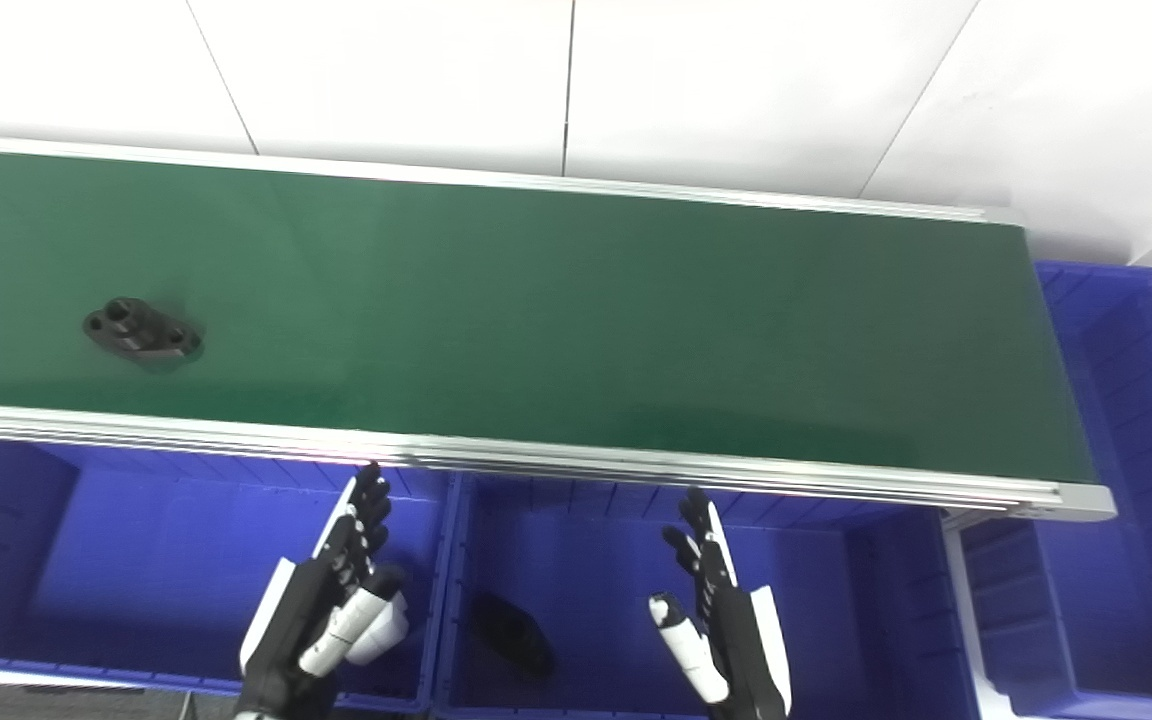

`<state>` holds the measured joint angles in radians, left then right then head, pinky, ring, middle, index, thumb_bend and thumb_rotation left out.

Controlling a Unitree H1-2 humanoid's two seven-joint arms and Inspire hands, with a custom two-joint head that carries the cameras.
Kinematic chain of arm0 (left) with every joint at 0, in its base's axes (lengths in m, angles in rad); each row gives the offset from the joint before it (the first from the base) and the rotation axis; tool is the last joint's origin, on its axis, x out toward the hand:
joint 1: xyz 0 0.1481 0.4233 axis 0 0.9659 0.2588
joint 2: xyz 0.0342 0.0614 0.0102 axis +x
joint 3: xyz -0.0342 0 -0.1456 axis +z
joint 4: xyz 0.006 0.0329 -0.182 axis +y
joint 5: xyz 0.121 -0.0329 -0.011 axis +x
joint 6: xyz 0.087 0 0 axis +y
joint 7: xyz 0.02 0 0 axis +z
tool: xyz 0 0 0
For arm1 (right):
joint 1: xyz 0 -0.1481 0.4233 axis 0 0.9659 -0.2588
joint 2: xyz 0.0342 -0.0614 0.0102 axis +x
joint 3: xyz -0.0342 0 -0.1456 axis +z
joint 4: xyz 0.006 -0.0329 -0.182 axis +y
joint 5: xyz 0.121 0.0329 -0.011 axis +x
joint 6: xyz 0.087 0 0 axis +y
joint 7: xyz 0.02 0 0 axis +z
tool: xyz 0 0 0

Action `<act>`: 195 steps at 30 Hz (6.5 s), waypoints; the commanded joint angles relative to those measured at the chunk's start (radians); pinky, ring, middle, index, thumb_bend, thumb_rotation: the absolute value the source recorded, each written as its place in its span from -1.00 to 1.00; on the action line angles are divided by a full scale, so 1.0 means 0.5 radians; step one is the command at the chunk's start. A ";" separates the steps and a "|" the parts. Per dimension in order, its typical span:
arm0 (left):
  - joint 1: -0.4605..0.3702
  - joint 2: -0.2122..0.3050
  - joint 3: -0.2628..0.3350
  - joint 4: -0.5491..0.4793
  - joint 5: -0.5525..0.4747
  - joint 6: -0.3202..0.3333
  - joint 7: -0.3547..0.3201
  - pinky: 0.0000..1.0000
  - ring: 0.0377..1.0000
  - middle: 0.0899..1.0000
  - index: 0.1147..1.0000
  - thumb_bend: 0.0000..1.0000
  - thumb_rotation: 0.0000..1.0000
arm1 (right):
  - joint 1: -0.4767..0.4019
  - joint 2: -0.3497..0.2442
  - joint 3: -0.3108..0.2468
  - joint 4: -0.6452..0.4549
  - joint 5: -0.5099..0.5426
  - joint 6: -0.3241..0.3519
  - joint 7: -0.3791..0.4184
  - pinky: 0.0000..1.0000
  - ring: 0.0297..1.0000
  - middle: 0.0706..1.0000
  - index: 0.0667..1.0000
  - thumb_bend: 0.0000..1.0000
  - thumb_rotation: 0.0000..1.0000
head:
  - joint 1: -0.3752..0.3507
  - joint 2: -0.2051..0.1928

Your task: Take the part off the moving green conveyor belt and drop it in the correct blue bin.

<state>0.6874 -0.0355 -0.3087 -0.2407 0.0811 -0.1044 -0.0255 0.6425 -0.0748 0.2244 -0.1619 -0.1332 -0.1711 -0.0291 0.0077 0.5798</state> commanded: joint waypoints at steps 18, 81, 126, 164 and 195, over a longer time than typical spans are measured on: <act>-0.001 -0.140 -0.107 -0.020 0.151 -0.059 0.108 0.76 0.91 1.00 1.00 0.45 0.34 | -0.042 -0.079 -0.117 -0.073 0.147 -0.089 0.106 0.79 0.88 0.95 1.00 0.94 0.79 | 0.203 0.098; -0.071 -0.146 -0.158 -0.129 0.183 0.104 0.107 0.86 0.91 1.00 1.00 0.50 0.42 | -1.429 0.224 0.168 -0.456 -1.762 0.714 0.687 0.60 0.55 0.59 0.72 0.95 0.08 | 0.113 0.326; 0.022 -0.249 -0.405 -0.258 0.271 0.274 0.140 0.76 0.88 1.00 1.00 0.49 0.17 | -2.052 0.357 0.863 0.872 -2.166 0.943 0.336 0.27 0.35 0.48 0.60 0.99 0.14 | 0.393 0.409; 0.083 -0.286 -0.487 -0.302 0.308 0.264 0.173 0.82 0.97 1.00 1.00 0.49 0.31 | -1.907 0.238 1.092 0.969 -2.154 1.002 0.180 -0.88 -0.81 -0.74 -0.12 0.04 -0.76 | 0.404 0.505; 0.001 0.055 -0.117 -0.545 -0.136 0.458 0.022 1.00 1.00 1.00 1.00 0.47 0.55 | -1.530 0.005 0.847 -0.360 -2.512 0.896 0.448 -0.88 -0.83 -0.76 -0.11 0.03 -0.73 | -0.582 0.607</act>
<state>0.6842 -0.0205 -0.3742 -0.4799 0.0276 0.1260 -0.0040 -0.1259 -0.0807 0.6544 -0.2922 -1.3651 0.2982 0.1910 -0.2470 0.8759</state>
